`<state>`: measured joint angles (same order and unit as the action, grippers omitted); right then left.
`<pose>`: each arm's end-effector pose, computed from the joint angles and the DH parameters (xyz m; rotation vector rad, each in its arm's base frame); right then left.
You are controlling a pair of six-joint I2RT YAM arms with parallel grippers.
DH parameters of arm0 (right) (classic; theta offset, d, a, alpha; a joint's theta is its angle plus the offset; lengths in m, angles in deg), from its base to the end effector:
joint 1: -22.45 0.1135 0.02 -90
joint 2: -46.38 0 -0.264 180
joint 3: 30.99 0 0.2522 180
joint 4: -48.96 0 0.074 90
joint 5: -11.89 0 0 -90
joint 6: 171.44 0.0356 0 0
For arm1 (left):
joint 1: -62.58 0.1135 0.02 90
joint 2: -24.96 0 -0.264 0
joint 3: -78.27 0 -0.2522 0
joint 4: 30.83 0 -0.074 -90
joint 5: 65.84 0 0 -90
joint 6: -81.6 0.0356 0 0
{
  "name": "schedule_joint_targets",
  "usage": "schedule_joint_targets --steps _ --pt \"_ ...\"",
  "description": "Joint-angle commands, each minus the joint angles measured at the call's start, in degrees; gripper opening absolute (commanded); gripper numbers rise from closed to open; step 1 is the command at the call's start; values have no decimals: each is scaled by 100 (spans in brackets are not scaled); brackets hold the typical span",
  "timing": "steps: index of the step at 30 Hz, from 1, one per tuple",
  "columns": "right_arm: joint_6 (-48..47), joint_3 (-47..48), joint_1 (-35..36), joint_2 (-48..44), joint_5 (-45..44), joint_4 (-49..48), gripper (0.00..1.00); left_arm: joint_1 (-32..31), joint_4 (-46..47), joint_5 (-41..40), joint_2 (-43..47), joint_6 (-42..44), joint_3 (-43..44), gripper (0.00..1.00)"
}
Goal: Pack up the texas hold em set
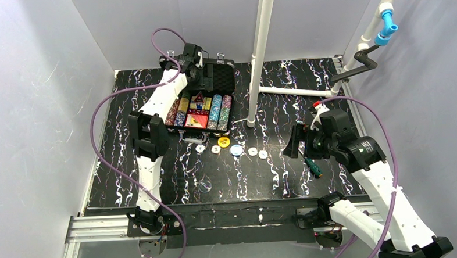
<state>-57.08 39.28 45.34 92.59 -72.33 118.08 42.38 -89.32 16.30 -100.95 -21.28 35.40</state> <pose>0.1321 0.0597 0.3294 -0.0194 2.4131 0.5115 0.4675 -0.1668 0.2961 0.0884 2.3868 -0.1087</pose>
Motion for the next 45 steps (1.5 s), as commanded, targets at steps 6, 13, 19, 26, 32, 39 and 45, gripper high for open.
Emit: schedule_joint_targets --steps 6,13,19,26,32,39,45 --pt "103 39 13 -137 49 -122 96 -31 195 1286 1327 -336 -29 98" --pt "105 -24 13 -46 185 -270 96 -28 -98 871 1439 -369 -38 98" --pt "111 25 13 0 213 -305 96 -29 97 585 1680 -390 -451 98" --pt "104 -87 14 -11 231 -383 96 -30 1197 684 2484 144 -2415 98" --pt "104 -168 13 74 298 -432 96 -30 3876 -268 3280 345 -4917 98" --pt "132 -143 13 150 298 -399 95 -30 5786 -40 2582 414 -5487 94" --pt "144 -122 10 207 220 -317 94 -33 6132 -163 1824 415 -5045 83"
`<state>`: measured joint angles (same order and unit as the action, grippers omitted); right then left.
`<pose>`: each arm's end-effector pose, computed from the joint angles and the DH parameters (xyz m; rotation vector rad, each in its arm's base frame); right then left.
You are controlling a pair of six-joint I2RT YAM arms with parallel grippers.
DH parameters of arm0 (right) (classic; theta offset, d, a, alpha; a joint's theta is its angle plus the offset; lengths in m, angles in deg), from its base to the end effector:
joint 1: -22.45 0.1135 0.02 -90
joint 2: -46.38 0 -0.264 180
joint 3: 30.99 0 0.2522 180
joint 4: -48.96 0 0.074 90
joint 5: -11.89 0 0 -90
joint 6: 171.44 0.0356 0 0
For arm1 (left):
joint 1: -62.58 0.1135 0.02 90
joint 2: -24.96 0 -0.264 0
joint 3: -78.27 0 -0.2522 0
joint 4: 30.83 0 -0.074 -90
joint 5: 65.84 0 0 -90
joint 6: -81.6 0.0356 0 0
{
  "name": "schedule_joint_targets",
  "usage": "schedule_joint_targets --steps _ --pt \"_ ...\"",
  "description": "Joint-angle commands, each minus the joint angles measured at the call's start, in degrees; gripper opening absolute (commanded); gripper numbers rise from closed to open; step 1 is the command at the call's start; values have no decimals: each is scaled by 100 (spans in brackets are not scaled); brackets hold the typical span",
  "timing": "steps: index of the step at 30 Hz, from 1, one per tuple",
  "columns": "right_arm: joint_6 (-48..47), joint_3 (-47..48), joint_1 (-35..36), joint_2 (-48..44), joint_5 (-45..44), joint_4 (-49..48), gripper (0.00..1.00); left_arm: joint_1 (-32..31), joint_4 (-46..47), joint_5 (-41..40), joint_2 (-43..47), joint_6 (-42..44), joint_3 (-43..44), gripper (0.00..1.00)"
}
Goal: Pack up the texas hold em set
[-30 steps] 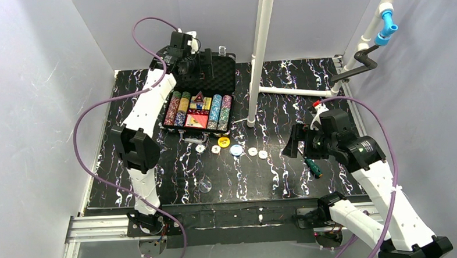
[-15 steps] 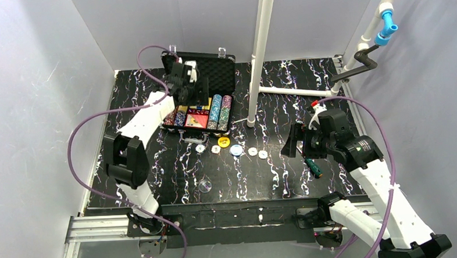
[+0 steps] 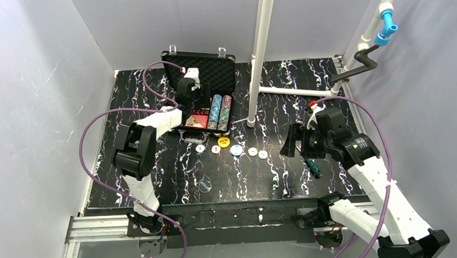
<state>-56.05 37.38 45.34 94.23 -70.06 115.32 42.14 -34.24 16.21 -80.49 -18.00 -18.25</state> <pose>0.1410 0.0649 0.3193 -0.0164 2.4358 0.5603 0.3980 -0.1431 0.2268 0.1021 2.0120 -0.1948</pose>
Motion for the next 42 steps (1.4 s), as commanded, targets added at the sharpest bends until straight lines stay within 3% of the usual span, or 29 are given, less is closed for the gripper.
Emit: schedule_joint_targets --steps 1,6,17,21,23,31,35,40,42 --pt "44 74 13 48 -16 -33 95 -4 653 -192 -317 97 376 81" --pt "52 75 9 119 7 -73 94 -8 1088 -155 -689 293 426 74" --pt "44 108 13 231 3 -74 94 -4 934 -137 -1154 486 767 73" --pt "41 133 14 242 -1 -57 94 -8 835 -239 -1306 467 867 68" --pt "28 147 15 235 -8 -46 94 -3 717 -272 -1347 483 940 62" --pt "59 31 13 119 87 -114 94 -85 179 -528 -843 417 644 56" --pt "80 3 13 138 146 -145 94 -82 -26 -570 -815 446 806 63" --pt "75 24 13 93 135 -146 93 -82 -374 -642 -655 390 990 80" --pt "77 47 13 76 134 -130 93 -82 -660 -539 -523 297 1102 81"
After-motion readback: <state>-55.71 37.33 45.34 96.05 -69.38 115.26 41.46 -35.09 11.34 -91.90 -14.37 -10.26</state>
